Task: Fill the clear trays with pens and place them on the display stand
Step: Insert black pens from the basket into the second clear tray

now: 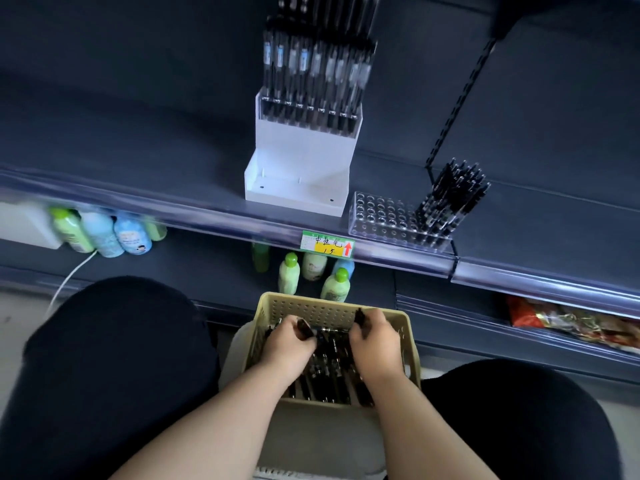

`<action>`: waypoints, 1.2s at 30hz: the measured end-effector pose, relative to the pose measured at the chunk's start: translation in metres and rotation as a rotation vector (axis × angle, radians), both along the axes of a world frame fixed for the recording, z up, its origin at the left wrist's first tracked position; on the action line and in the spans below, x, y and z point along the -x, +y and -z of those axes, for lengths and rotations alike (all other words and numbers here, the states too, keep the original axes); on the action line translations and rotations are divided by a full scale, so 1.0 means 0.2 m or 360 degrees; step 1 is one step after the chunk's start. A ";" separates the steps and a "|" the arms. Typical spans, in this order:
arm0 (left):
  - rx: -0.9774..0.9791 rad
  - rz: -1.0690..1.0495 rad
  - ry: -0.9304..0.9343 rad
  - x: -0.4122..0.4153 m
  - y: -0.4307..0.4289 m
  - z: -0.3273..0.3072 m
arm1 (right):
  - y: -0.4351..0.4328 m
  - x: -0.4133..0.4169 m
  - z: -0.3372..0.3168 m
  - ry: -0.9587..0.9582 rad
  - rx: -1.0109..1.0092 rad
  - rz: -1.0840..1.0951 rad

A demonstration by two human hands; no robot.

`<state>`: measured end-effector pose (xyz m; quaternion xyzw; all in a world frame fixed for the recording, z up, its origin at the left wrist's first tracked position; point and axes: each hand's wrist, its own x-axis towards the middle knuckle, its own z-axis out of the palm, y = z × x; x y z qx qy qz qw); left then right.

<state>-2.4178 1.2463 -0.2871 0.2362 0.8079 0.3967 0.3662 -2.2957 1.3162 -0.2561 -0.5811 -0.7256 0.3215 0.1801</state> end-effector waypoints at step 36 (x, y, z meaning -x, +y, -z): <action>-0.1202 0.0111 0.0382 0.16 0.39 -0.77 | 0.38 -0.11 -0.73 0.1313 -0.1078 0.0173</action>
